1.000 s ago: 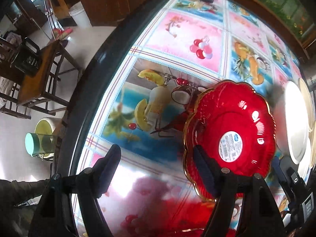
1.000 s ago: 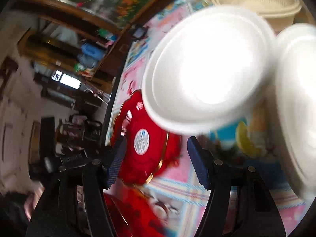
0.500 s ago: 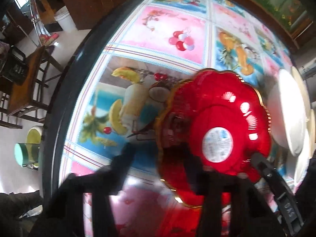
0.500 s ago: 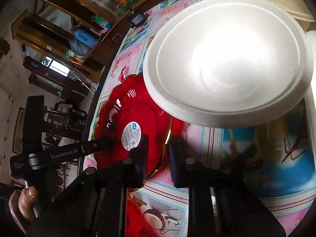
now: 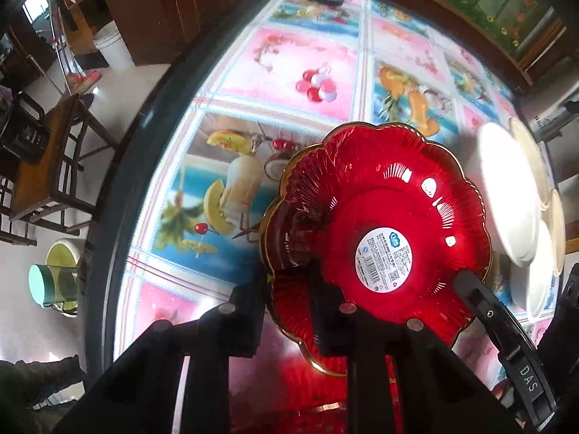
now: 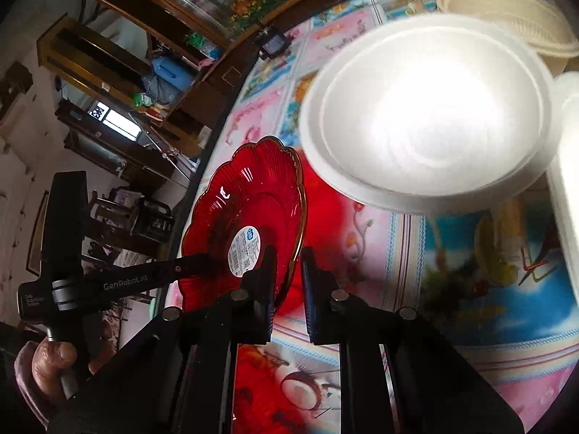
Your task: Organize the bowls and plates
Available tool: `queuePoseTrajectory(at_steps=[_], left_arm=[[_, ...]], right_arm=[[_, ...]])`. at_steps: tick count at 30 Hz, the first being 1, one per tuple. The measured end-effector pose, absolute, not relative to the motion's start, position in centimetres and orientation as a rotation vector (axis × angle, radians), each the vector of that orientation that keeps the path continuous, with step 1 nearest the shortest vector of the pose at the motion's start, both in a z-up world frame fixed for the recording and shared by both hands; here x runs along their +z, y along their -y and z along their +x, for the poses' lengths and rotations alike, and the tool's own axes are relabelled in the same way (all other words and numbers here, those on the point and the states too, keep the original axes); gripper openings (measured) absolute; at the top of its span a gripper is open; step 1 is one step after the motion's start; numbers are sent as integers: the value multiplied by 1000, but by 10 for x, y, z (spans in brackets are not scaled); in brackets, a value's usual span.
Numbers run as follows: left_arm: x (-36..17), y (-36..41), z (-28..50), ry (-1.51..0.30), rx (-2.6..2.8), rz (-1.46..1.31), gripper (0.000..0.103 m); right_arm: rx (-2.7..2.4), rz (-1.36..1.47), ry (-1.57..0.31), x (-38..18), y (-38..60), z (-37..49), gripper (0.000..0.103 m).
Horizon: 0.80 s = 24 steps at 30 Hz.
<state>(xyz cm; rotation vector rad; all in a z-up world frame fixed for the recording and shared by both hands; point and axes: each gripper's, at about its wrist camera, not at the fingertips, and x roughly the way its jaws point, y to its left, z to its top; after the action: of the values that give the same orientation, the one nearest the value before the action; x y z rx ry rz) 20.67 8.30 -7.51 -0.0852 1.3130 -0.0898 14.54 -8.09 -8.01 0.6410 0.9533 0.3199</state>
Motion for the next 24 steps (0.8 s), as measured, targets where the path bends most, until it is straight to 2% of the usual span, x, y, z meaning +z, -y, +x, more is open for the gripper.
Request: queuePoseTrajectory(at_steps=[11, 24], left_arm=[[-23, -87, 151, -1196, -107, -58, 20], [12, -97, 46, -1026, -103, -30, 20]], right_arm=[[354, 618, -872, -29, 73, 99, 13], [408, 537, -785, 11, 56, -6, 13]])
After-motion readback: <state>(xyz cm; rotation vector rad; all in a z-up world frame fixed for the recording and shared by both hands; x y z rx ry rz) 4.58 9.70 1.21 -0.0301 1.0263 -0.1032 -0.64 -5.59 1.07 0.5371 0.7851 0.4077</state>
